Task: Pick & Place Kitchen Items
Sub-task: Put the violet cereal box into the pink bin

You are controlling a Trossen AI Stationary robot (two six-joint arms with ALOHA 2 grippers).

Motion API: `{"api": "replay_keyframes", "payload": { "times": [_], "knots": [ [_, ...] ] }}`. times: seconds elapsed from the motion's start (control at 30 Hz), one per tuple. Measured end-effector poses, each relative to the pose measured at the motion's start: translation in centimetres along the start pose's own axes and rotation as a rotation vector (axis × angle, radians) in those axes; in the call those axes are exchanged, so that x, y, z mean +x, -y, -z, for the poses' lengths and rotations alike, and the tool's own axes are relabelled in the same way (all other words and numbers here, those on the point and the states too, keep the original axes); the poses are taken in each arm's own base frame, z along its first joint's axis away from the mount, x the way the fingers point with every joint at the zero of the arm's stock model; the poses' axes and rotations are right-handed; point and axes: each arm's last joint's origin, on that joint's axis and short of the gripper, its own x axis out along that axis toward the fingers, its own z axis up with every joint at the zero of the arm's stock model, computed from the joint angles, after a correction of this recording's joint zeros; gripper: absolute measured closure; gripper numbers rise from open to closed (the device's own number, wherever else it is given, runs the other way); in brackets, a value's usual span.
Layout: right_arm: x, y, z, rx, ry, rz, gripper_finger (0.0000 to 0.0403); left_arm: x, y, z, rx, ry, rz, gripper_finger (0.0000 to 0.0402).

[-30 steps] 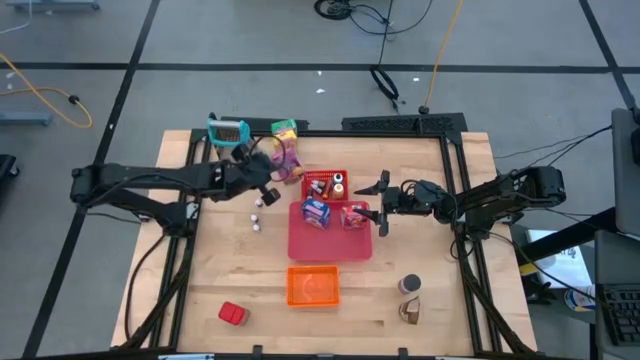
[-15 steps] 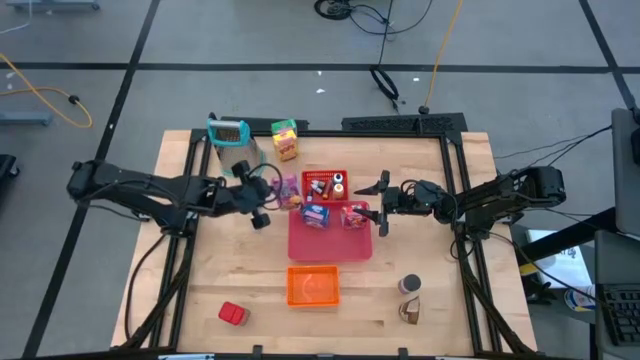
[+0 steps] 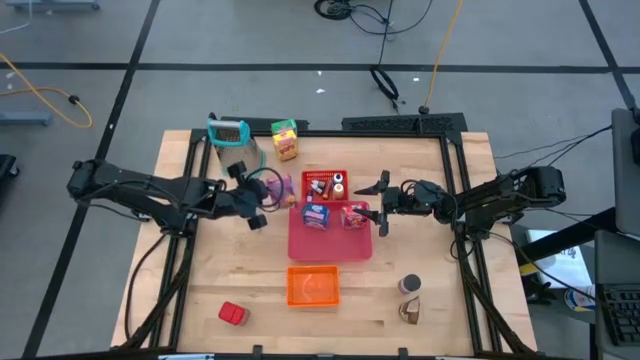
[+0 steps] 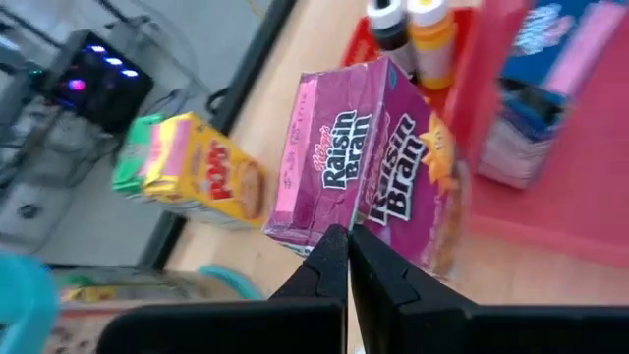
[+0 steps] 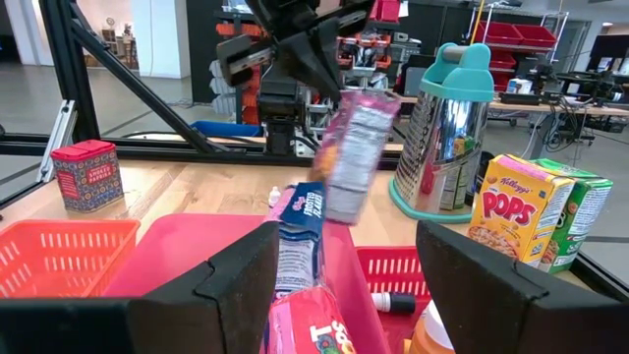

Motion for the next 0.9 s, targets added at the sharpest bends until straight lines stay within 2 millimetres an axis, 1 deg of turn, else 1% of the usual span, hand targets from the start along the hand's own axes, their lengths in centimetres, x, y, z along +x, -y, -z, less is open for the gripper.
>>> {"api": "replay_keyframes", "payload": {
  "times": [0.07, 0.4, 0.6, 0.9],
  "knots": [
    [0.0, 0.0, 0.0, 0.000, 0.000, 0.000, 0.0169, -0.1, 0.2, 0.0, 0.010, -0.001, 0.032, 0.0401],
    [0.0, 0.0, 0.0, 0.000, 0.000, 0.000, 0.0169, -0.7, 1.2, -0.1, 0.027, 0.028, 0.081, 0.0401],
    [0.0, 0.0, 0.0, 0.000, -0.001, 0.000, 0.0169, 0.2, 2.1, -0.7, 0.020, 0.061, 0.104, 0.0401],
    [0.0, 0.0, 0.1, 0.001, -0.013, -0.001, 0.0169, 1.7, 3.3, -1.5, 0.037, 0.092, 0.095, 0.0401]
  ]
}}
